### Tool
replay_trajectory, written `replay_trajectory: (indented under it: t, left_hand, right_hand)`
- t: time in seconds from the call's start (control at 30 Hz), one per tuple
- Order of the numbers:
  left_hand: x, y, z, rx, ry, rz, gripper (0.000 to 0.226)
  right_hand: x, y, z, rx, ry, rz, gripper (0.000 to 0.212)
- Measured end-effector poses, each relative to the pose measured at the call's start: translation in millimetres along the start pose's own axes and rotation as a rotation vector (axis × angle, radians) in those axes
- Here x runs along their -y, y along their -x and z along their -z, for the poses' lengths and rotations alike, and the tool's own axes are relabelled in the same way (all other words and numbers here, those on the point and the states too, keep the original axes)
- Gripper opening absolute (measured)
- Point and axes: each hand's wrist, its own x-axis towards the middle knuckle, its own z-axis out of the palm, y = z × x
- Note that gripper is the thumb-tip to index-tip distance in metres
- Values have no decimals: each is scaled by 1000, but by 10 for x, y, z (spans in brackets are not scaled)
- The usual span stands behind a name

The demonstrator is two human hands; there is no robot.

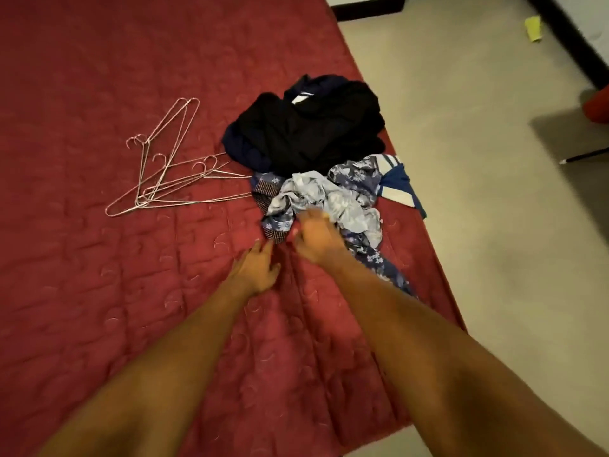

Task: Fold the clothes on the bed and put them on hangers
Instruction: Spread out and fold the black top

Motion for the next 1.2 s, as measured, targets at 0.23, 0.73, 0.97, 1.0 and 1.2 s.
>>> replay_trajectory:
  t: [0.23,0.73,0.97,1.0,1.2]
  left_hand:
    - [273,-567,-179,230,88,155,84]
    - [368,398,388,-104,346,120,73]
    - [521,1503,1855,-525,402,76,69]
    - [521,1666,2049,-587,452,39,73]
    - [702,2925,2882,-860,672,-214,66]
  right_hand:
    - [-2,-1645,113,-136,41,-37,41]
    - [535,-1129,1552,-562,-436,134,16]
    - [1992,-416,2587,-641,-484,552,15]
    - [2258,-276,2659,-609,-507,589,16]
    - [3743,767,2566,-146,-702,643,31]
